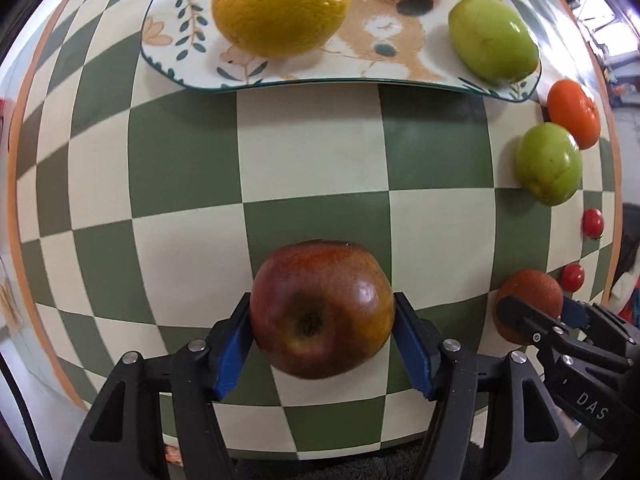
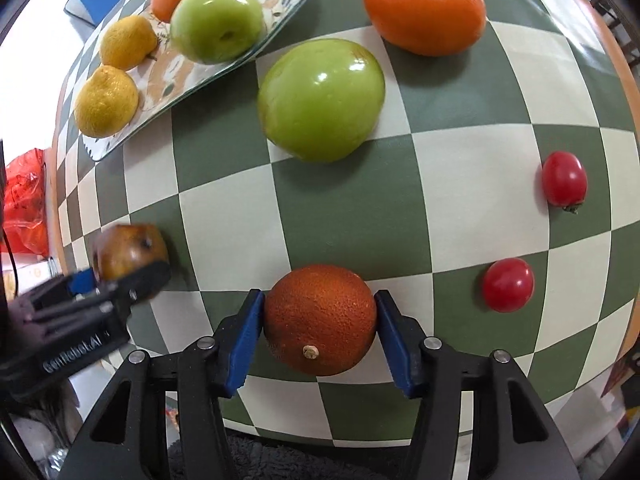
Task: Organize fruits
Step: 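Grasp the dark orange with the right tool while the left grasps the red apple, then place the dark orange on the plate while the left tool places the red apple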
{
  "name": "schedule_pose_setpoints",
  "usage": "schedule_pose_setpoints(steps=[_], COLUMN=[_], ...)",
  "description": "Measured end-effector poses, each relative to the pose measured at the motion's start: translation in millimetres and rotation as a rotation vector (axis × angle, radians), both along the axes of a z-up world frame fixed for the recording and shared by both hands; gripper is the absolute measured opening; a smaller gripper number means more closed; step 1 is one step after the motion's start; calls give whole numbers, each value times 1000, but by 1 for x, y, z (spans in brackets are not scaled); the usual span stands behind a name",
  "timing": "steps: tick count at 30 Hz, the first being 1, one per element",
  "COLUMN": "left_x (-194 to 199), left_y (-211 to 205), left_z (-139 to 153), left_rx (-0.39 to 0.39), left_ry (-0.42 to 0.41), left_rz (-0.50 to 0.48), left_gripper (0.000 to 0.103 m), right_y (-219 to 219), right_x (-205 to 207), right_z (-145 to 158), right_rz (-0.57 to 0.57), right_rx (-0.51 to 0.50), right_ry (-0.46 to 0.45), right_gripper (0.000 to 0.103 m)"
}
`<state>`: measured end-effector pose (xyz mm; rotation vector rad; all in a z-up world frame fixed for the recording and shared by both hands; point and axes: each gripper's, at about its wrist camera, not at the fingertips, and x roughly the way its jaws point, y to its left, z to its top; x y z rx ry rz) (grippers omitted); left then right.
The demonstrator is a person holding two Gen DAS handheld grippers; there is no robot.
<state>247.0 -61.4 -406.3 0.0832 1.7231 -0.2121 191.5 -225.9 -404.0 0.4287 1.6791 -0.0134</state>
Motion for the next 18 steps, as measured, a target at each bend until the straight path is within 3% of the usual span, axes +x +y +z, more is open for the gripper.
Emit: schedule_pose_setpoints(steps=[10,14,18], left_x=[-1,12,22], left_y=[9,20,30], left_z=[6,31,72], left_rx=[-13,-28,-74], left_ry=[-19,-60,-121], left_rz=[37,36,61], left_gripper=[63,63,63], right_y=[-2,6,11], right_x=[7,9,23], right_z=[-9,-10,9], right_rz=[13,-3,-32], right_rx=[18,57,116], right_ry=[17,12,-39], right_gripper=[58,58,58])
